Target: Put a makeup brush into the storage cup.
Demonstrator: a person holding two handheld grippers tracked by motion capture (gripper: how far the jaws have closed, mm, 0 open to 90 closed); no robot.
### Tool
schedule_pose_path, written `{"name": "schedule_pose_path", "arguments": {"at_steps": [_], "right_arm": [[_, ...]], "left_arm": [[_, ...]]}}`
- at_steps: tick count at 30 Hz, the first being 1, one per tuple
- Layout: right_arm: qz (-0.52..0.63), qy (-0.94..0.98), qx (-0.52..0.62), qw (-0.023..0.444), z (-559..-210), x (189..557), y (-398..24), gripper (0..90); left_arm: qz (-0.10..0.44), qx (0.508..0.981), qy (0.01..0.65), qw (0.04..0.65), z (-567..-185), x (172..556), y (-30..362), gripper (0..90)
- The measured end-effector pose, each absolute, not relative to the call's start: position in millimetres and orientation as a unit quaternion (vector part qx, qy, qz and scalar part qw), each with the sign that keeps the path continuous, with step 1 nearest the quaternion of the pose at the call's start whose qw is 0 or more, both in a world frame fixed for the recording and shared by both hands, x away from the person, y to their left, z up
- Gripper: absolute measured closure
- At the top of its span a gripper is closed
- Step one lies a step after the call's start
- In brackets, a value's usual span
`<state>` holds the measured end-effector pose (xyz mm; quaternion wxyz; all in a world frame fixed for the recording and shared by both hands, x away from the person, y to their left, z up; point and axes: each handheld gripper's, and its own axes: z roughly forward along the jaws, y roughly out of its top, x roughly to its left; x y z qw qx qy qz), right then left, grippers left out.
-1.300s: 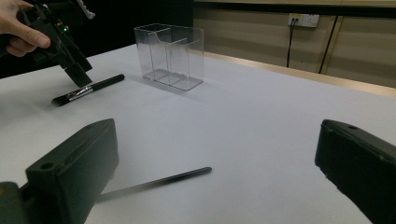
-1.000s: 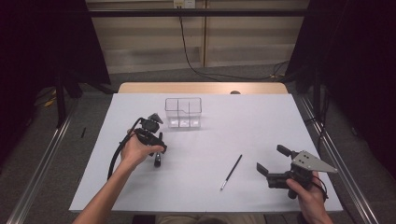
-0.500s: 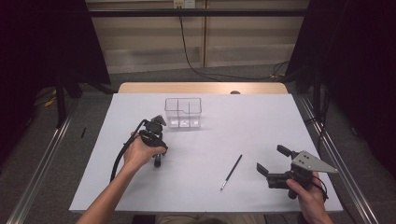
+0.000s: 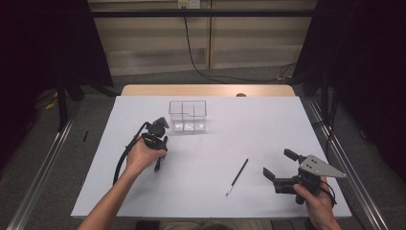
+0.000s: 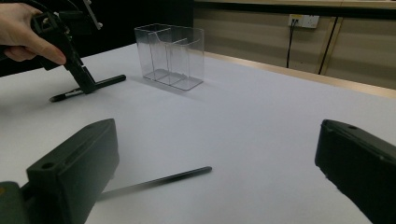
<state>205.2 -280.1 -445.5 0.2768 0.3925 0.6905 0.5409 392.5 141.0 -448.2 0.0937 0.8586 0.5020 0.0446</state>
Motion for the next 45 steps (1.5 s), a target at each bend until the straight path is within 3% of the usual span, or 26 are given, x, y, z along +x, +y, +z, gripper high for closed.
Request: {"name": "schedule_pose_path", "arguments": {"at_steps": [5, 36, 45], "right_arm": [[0.541, 0.691, 0.392, 0.276, -445.5, 204.9, -280.2, 0.0], [0.541, 0.69, 0.393, 0.276, -445.6, 206.0, -280.9, 0.0], [0.541, 0.689, 0.394, 0.277, -445.5, 205.7, -280.9, 0.0]], "left_arm": [[0.046, 0.866, 0.49, 0.085, -447.9, 394.1, 141.1, 78.9], [0.018, 0.873, 0.461, 0.157, -442.8, 390.8, 159.8, 79.6], [0.023, 0.859, 0.458, 0.226, -428.7, 383.8, 172.6, 79.6]]}}
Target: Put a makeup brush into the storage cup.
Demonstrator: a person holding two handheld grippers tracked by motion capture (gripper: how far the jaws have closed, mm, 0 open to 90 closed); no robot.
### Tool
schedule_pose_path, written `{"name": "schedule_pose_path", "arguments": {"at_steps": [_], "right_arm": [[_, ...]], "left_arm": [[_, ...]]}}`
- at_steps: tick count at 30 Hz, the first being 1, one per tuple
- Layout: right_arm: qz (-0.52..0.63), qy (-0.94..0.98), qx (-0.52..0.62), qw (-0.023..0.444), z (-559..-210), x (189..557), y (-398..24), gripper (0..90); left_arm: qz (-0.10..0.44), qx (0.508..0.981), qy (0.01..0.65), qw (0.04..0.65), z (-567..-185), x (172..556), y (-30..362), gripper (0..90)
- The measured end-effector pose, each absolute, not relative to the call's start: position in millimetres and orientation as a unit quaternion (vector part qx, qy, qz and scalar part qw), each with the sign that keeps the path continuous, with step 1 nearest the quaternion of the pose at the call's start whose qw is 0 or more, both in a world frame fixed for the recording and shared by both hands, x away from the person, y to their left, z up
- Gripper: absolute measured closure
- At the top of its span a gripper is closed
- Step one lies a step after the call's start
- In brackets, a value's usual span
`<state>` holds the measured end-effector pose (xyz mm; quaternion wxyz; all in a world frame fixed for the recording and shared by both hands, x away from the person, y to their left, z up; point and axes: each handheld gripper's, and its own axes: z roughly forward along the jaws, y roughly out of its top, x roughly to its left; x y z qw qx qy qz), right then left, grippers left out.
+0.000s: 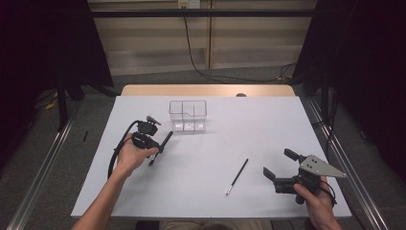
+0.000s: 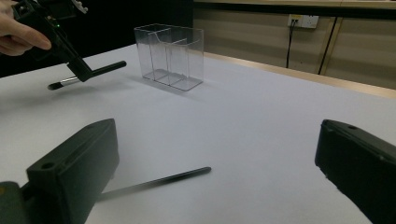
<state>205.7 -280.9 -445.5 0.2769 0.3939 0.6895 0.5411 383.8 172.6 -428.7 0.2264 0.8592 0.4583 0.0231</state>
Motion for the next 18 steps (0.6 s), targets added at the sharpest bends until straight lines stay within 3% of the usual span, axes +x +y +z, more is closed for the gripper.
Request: {"name": "schedule_pose_path", "arguments": {"at_steps": [18], "right_arm": [[0.542, 0.689, 0.393, 0.277, -445.5, 206.3, -280.8, 0.0]], "left_arm": [[0.088, 0.815, 0.417, 0.394, -413.6, 357.2, 201.6, 79.5]]}}
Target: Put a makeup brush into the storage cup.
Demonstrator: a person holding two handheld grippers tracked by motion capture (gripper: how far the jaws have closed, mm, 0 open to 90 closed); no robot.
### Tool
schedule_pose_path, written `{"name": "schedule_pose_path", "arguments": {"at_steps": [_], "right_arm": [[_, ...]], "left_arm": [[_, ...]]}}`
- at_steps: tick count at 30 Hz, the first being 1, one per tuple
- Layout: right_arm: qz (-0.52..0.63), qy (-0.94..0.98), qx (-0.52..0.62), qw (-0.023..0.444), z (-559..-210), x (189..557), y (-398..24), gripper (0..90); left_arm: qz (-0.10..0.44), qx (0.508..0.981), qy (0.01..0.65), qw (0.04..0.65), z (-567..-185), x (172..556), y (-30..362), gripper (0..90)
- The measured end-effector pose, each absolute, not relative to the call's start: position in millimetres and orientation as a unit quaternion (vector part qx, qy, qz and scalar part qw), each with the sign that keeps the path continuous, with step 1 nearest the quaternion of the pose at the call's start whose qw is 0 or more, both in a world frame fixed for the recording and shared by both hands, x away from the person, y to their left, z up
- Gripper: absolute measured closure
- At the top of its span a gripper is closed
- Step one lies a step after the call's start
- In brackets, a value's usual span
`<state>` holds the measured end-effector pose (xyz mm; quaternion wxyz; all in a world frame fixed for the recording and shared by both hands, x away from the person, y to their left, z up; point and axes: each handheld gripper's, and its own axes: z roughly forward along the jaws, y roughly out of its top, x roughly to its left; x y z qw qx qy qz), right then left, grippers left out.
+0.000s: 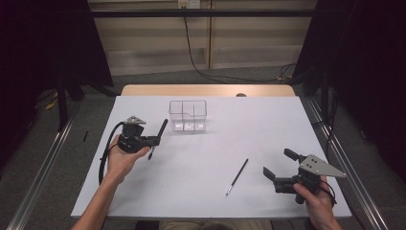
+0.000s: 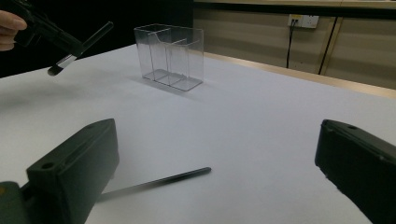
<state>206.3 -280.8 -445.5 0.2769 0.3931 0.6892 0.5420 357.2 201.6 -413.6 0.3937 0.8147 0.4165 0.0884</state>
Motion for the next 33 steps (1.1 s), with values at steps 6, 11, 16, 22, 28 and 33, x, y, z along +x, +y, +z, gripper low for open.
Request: {"name": "schedule_pose_path", "arguments": {"at_steps": [6, 11, 16, 22, 28, 33], "right_arm": [[0.541, 0.689, 0.393, 0.278, -445.6, 206.5, -281.2, 0.0], [0.542, 0.689, 0.393, 0.278, -445.5, 206.5, -281.1, 0.0], [0.543, 0.688, 0.392, 0.278, -445.2, 206.1, -281.2, 0.0], [0.545, 0.69, 0.39, 0.275, -444.9, 205.8, -280.0, 0.0], [0.548, 0.689, 0.388, 0.273, -444.6, 205.4, -279.9, 0.0], [0.55, 0.689, 0.386, 0.271, -444.5, 205.8, -279.4, 0.0]], "left_arm": [[0.115, 0.797, 0.407, 0.432, -412.7, 349.9, 205.8, 79.5], [0.125, 0.782, 0.404, 0.459, -416.8, 343.9, 207.0, 79.5], [0.127, 0.771, 0.395, 0.483, -410.1, 338.3, 211.5, 79.5], [0.119, 0.777, 0.375, 0.492, -409.9, 323.3, 213.1, 79.5], [0.108, 0.772, 0.358, 0.515, -405.4, 313.4, 211.7, 79.5], [0.104, 0.776, 0.345, 0.518, -406.5, 310.9, 205.8, 79.5]]}}
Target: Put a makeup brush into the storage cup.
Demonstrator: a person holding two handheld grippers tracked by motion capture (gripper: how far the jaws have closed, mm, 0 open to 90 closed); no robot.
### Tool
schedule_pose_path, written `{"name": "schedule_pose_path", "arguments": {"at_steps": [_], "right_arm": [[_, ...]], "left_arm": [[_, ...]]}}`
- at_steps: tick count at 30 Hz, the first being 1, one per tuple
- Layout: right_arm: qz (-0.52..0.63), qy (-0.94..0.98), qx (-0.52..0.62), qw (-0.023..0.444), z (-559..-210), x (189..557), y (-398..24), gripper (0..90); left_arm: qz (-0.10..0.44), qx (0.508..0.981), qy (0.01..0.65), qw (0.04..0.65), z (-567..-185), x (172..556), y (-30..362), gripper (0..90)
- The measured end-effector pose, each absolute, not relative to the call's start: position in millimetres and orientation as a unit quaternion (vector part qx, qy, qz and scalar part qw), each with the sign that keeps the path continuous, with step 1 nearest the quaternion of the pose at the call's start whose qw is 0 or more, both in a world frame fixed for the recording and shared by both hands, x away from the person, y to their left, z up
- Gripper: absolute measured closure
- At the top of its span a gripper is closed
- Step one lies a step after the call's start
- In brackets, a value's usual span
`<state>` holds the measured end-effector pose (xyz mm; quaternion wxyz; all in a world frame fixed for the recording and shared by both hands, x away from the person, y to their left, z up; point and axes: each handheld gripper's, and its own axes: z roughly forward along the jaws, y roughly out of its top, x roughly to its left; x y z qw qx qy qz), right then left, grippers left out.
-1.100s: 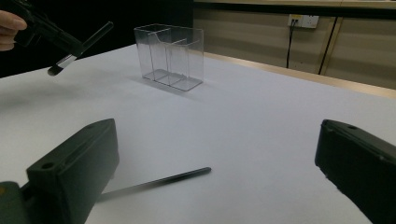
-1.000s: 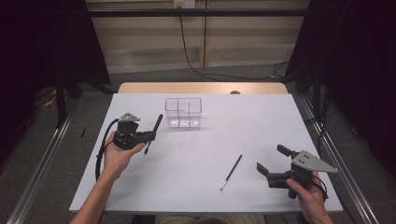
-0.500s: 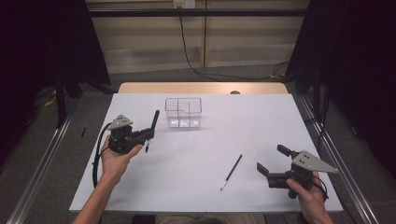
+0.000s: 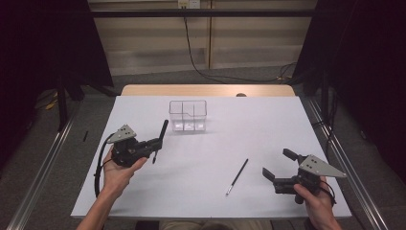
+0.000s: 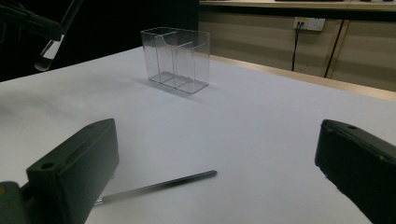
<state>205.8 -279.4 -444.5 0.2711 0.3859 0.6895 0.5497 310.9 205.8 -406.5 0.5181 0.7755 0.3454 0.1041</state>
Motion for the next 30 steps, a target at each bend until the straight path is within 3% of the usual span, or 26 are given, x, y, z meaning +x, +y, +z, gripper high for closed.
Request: {"name": "schedule_pose_path", "arguments": {"at_steps": [30], "right_arm": [[0.566, 0.719, 0.339, 0.218, -434.2, 220.3, -245.5, 0.0]], "left_arm": [[0.056, 0.809, 0.275, 0.516, -403.2, 296.6, 158.2, 79.5]]}}
